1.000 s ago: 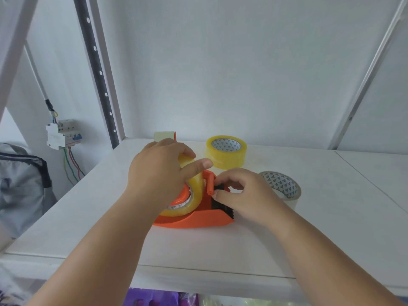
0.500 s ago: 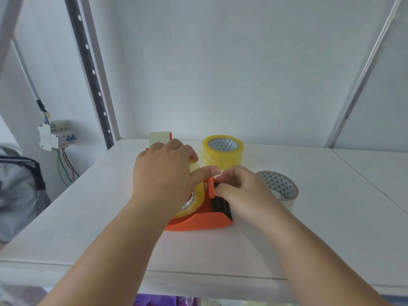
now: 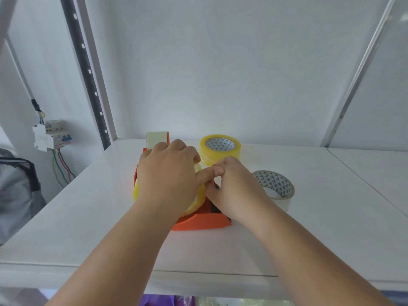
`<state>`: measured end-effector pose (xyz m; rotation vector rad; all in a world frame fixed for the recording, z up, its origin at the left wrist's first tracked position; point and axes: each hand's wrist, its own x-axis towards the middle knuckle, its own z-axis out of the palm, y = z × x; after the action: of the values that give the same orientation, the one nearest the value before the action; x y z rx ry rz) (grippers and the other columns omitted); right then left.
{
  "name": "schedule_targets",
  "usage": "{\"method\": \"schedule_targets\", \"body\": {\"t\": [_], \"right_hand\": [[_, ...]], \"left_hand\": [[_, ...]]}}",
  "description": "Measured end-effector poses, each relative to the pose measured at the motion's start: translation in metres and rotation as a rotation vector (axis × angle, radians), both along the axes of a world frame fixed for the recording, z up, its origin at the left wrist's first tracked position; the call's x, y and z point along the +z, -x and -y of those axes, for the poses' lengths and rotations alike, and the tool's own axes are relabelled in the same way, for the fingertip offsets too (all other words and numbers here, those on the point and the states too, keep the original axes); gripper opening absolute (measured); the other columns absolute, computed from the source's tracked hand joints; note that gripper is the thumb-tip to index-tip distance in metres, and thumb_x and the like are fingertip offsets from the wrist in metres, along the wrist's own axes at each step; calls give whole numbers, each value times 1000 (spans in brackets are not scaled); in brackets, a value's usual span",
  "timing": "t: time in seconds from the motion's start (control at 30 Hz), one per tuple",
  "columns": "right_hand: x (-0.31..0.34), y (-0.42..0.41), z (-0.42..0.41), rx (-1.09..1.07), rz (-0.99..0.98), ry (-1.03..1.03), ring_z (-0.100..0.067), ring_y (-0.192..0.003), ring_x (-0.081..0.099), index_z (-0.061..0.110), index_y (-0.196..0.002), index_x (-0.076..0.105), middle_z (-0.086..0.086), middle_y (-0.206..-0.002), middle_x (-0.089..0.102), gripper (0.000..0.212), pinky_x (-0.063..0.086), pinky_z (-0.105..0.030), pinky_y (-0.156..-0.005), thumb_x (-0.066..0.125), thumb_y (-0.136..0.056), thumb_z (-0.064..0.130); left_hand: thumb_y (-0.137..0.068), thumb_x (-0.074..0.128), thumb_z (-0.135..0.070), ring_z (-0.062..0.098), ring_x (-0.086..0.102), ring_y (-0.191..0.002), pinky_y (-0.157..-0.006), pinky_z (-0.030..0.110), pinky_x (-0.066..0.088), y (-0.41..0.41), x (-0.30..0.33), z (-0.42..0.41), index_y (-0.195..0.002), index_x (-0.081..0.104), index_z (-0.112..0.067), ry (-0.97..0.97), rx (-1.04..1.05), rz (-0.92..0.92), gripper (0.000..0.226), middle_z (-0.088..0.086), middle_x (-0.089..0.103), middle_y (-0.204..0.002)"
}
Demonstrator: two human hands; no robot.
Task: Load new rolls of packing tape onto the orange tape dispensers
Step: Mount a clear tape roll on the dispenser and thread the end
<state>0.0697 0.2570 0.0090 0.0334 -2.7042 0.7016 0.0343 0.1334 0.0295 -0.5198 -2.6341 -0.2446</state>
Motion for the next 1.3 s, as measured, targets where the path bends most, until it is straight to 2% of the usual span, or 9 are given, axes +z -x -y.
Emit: {"method": "schedule_targets", "body": {"t": [0.07,0.2,0.37,0.53,0.67,0.83,1.0,1.13,1.3], "right_hand": [[0,2,-1,29,-12,-14,-17,-86,51,19,-87,52,3,-104,46,7,43,-31,-68,48,-92,21],[-2,3,1,68,46,-143,-13,-80,44,15,-113,46,3,-117,44,20,33,-26,-60,43,-94,22],[1,4,2,165,62,-318,-9,-81,34,11,-103,58,3,-146,28,19,22,-17,-49,43,-94,17],[-3,5,-2,179,45,-138,-13,-120,52,20,-92,55,4,-153,22,5,39,-21,-81,52,-88,19],[-4,-3,-13,187,52,145,-7,-121,47,23,-104,51,11,-131,38,36,45,-32,-96,73,-75,25],[-11,-7,-12,-14,165,181,-10,-99,55,28,-88,48,8,-106,47,35,49,-35,-83,72,-70,45],[-18,-1,-2,-83,136,202,-1,-79,52,29,-80,54,7,-98,51,17,33,-16,-55,66,-76,40],[-23,-1,3,-122,18,289,4,-98,47,24,-86,62,10,-109,46,11,28,6,-67,65,-81,34],[-26,-1,6,-158,-57,279,-6,-131,38,21,-77,60,5,-136,47,8,24,-12,-77,62,-84,24]], "left_hand": [[-64,16,-83,17,50,-108,-79,29,30,2,-3,3,-108,64,-31,-33,-6,-17,83,-9,60,-113],[-60,11,-85,19,54,-101,-72,28,29,5,-7,10,-99,69,-32,-140,-12,-68,88,-8,64,-104],[-65,23,-79,19,49,-108,-78,30,34,7,-3,19,-106,67,-32,-204,-28,39,76,-6,60,-111],[-76,37,-72,19,48,-108,-80,30,35,8,-3,22,-109,66,-31,-203,-25,65,60,-6,58,-114],[-68,26,-76,19,47,-109,-79,29,35,5,-2,20,-109,65,-32,-191,-19,71,72,-7,57,-114],[-61,18,-78,17,47,-109,-74,28,29,4,-2,16,-107,65,-32,-209,-7,59,80,-8,59,-112],[-61,19,-79,17,47,-109,-73,28,29,4,-2,12,-106,65,-33,-203,9,56,79,-10,59,-113],[-61,18,-78,19,48,-109,-73,29,31,7,-3,15,-107,65,-32,-236,29,67,80,-7,59,-111],[-61,17,-78,21,48,-109,-78,29,33,8,-4,14,-109,65,-30,-212,20,42,83,-5,59,-113]]}}
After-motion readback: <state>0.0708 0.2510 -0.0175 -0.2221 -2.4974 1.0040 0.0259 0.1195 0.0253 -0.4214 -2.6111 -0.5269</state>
